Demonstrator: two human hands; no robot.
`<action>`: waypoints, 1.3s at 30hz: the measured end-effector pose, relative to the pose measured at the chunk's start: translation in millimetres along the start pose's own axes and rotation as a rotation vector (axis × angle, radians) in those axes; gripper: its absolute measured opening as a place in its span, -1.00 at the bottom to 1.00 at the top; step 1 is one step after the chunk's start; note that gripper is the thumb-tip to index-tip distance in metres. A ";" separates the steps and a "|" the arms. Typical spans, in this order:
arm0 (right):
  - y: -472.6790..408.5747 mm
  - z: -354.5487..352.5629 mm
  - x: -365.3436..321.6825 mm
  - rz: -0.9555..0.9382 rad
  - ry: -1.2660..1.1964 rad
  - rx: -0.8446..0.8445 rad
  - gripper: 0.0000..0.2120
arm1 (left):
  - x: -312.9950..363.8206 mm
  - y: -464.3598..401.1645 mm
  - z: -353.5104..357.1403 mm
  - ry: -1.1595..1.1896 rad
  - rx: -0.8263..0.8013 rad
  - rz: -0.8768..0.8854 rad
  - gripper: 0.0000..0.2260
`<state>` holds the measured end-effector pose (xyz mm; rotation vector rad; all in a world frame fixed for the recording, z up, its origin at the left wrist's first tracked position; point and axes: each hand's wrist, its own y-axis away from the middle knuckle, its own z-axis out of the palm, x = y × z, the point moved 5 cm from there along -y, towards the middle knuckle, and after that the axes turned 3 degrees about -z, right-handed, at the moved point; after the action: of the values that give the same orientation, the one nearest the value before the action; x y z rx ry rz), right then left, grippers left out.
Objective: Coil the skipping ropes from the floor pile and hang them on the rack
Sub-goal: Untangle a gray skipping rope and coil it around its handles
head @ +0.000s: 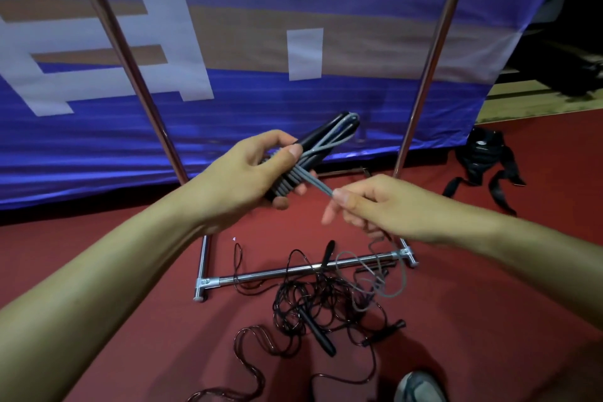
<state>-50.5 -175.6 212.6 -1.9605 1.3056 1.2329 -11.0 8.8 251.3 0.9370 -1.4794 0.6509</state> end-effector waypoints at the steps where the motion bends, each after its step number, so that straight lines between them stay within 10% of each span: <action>1: -0.8 -2.0 6.4 0.040 -0.072 -0.059 -0.59 | -0.2 0.9 0.1 -0.009 -0.014 -0.013 -0.85; 9: -4.9 -27.8 29.5 0.128 0.134 -0.303 -0.62 | -8.7 15.9 27.9 -0.225 -0.468 -0.083 -0.88; 17: -18.3 -35.3 -34.4 -0.134 0.661 0.131 -0.71 | -34.4 -0.1 41.2 -0.573 -0.354 -0.117 -0.79; 33: 7.4 -17.8 -25.0 0.174 -0.318 0.143 -0.92 | -21.4 -9.3 19.6 -0.220 -0.056 -0.080 -0.73; 39: 10.0 -14.3 -27.8 -0.008 0.432 0.115 -0.73 | -24.3 -5.7 22.1 0.005 -0.110 -0.151 -0.69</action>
<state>-57.4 -178.0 244.5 -2.2197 1.5284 0.7306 -18.8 -8.3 223.7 0.9501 -1.4101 0.4575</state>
